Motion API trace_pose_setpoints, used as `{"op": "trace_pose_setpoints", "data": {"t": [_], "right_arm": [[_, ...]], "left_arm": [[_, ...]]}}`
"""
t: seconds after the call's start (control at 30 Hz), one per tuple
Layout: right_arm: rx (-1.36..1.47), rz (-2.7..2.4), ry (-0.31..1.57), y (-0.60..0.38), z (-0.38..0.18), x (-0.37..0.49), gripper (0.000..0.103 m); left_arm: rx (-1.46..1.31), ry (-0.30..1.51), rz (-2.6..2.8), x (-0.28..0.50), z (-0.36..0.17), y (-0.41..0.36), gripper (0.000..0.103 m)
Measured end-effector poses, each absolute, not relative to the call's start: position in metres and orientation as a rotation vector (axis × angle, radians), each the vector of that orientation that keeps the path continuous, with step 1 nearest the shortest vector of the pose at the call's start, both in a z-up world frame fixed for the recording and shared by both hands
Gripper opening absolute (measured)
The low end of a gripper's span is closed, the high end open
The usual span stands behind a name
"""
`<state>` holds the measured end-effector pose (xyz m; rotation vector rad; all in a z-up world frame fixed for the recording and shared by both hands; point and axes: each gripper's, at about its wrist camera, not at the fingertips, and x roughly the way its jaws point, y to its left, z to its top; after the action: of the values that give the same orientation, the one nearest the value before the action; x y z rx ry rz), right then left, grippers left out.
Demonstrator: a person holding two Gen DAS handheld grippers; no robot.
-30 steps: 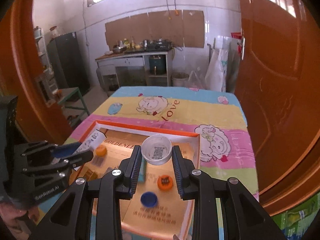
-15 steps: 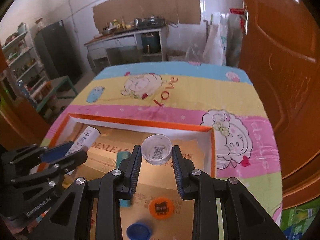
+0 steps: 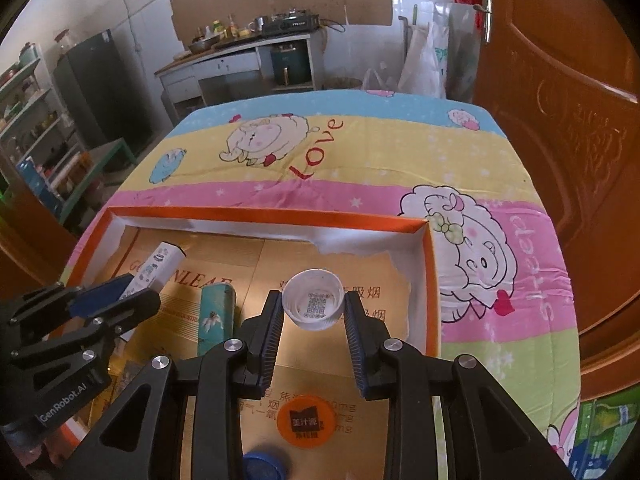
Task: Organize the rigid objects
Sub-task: 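Lower and release the Hello Kitty box with the left tool while the right tool releases the white cup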
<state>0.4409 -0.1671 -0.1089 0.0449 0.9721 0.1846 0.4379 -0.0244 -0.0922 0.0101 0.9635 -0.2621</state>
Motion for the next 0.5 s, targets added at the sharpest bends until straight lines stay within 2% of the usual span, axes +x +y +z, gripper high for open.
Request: {"op": "trace_pose_setpoints", "data": {"t": [0.5], "right_arm": [[0.039,0.173,1.025,-0.164,-0.121,0.446,0.031]], "left_arm": [[-0.01,1.029,-0.279,0.444,-0.103,-0.024,0.027]]}}
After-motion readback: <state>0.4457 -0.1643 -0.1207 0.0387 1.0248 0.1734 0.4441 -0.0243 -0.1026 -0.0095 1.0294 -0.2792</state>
